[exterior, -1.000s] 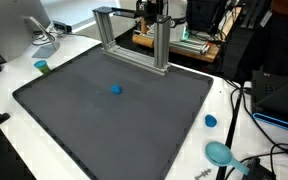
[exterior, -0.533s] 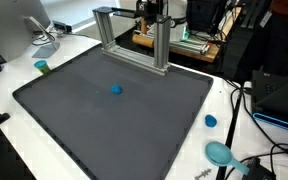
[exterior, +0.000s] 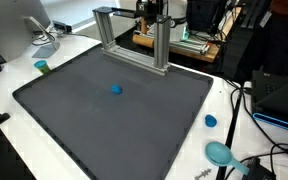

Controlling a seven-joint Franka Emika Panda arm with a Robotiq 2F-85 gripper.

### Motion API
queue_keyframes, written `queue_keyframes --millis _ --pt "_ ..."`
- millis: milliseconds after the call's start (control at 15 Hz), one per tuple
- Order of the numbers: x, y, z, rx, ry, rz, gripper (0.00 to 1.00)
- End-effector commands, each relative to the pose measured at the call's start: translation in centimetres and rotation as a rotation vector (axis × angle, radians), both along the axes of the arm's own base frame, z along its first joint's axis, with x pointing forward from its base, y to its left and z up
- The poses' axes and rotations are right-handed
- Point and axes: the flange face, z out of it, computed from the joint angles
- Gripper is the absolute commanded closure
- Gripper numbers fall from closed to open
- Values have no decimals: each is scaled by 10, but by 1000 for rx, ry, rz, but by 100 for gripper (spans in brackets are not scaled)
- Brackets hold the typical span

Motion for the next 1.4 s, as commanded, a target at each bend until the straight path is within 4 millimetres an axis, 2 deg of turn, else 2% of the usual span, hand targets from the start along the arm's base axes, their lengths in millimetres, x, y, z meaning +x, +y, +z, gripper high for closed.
queue_keyframes --millis 0,67,133,200,267,400,600,867,1133,1333 --pt "2 9 -9 16 32 11 45" --pt "2 10 -10 17 33 12 43" --pt "2 10 -10 15 34 13 46" --pt "2 10 -10 15 34 13 69" --pt "2 10 -10 15 34 13 69" --pt "3 8 -9 13 33 9 79" --pt "2 7 -4 30 29 25 79" --pt "13 4 42 33 -142 8 79" --pt "49 17 68 -24 -231 6 79" --pt "81 24 69 -39 -255 -3 79"
